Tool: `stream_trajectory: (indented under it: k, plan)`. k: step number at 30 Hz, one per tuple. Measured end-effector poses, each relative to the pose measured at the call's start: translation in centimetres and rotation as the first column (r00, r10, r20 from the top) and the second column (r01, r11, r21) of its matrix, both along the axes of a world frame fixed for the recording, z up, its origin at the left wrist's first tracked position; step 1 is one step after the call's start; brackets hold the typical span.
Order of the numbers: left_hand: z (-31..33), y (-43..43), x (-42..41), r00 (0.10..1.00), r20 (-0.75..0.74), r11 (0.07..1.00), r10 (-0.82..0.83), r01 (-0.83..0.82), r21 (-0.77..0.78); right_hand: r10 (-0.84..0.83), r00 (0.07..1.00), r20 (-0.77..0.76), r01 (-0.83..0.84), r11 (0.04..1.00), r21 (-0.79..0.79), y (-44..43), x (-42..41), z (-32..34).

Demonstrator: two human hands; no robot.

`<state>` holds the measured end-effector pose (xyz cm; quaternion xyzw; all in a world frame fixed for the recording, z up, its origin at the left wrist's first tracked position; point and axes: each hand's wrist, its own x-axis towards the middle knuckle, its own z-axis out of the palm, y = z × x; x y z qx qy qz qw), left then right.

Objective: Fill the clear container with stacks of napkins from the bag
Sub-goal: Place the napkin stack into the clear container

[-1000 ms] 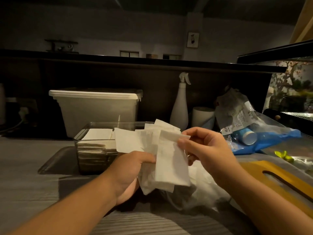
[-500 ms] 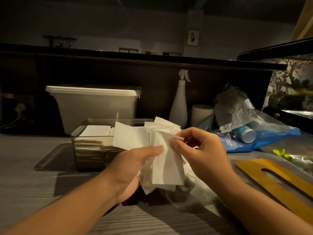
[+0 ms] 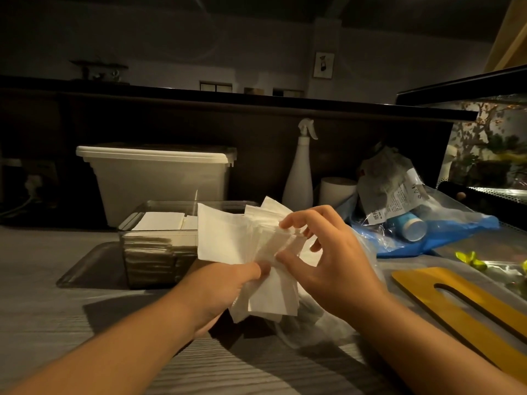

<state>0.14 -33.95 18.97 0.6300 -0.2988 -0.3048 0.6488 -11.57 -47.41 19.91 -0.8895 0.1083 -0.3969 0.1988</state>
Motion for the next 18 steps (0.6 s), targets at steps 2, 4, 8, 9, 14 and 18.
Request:
stream_trajectory:
  k: [2,4,8,9,14,18]
  plan:
    - [0.03,-0.03,0.01,1.0,-0.003,1.0,0.005,-0.006,-0.019,0.013,1.0,0.008,-0.013,1.0,-0.018,0.22,-0.14,0.08]
    - [0.09,-0.03,0.07,1.0,0.01,0.999,0.015,-0.015,-0.028,0.054,0.998,0.037,-0.055,0.998,0.017,0.35,-0.32,0.12]
    - [0.04,-0.02,0.25,0.999,0.03,0.999,0.03,-0.029,-0.028,0.114,0.993,0.027,-0.116,0.988,0.106,0.2,-0.57,0.01]
    - [0.05,0.01,0.26,0.999,0.032,0.999,0.031,-0.03,-0.027,0.124,0.992,0.012,-0.124,0.987,0.103,0.16,-0.58,-0.03]
    - [0.15,0.13,0.28,0.999,0.036,1.0,0.016,-0.015,-0.011,0.115,0.993,-0.012,-0.115,0.993,0.01,0.15,-0.69,0.08]
    - [0.18,0.17,0.19,0.999,0.041,1.0,0.02,-0.019,-0.02,0.059,0.997,0.048,-0.054,0.994,-0.095,-0.03,-0.49,0.03]
